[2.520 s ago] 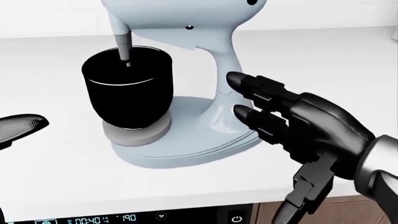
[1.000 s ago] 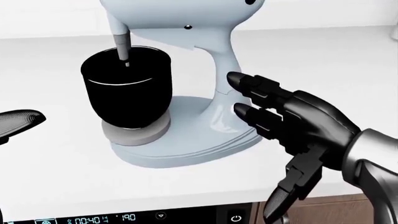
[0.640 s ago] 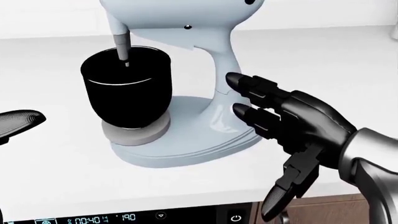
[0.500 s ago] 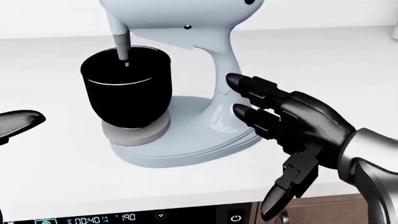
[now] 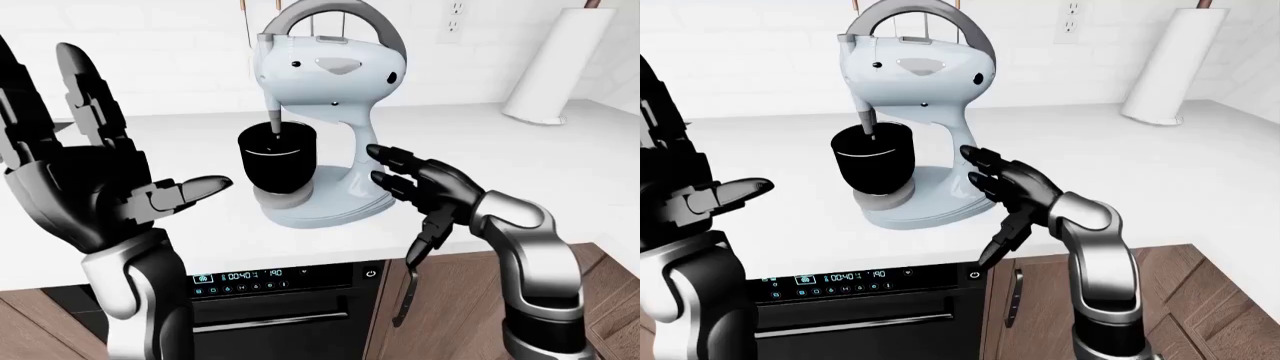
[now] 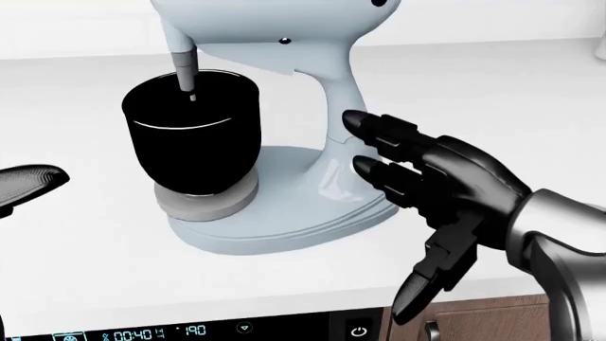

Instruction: Open the stand mixer head.

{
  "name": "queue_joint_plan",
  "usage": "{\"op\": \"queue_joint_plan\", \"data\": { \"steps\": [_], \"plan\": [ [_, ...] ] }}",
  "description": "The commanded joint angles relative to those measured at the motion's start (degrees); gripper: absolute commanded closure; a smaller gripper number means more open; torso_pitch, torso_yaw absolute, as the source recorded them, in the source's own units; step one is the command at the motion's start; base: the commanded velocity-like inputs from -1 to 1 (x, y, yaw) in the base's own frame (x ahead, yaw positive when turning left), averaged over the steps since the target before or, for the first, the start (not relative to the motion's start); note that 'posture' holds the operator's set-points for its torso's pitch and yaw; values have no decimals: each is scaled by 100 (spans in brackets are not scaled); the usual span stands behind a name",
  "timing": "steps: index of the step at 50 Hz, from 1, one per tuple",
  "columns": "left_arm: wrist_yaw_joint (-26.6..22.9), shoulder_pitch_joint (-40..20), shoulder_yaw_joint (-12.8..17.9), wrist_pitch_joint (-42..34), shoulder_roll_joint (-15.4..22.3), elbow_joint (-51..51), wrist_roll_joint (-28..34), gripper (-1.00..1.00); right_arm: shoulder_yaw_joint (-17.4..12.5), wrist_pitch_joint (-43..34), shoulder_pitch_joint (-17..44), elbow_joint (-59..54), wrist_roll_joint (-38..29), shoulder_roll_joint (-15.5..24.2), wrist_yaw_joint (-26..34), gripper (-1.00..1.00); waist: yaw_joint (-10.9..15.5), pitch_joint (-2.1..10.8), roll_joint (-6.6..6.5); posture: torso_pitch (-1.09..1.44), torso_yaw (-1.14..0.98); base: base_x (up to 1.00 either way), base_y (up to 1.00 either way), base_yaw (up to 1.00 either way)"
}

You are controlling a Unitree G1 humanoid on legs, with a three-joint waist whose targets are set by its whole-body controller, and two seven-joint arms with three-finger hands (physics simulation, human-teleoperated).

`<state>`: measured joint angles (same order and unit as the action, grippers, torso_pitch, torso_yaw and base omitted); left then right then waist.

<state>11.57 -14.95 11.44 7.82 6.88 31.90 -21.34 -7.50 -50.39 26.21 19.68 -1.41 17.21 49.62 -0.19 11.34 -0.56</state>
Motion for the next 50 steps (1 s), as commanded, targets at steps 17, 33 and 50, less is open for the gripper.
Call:
{"op": "queue_joint_plan", "data": {
  "steps": [17, 33, 50],
  "plan": [
    [1, -167, 32, 26, 77, 162, -1, -100, -48, 406, 226, -185, -61, 36, -20, -100, -2, 56, -9, -24, 0, 0, 0, 0],
    [-16, -156, 24, 48, 72, 144, 19, -100, -100, 500, 231, -252, -84, 32, -31, -100, 3, 50, -1, -24, 0, 0, 0, 0],
    [-31, -119, 8, 53, 48, 164, 41, -100, -543, -1080, 275, 1651, 872, 23, -472, -100, 22, 40, 15, -24, 0, 0, 0, 0]
  ]
}}
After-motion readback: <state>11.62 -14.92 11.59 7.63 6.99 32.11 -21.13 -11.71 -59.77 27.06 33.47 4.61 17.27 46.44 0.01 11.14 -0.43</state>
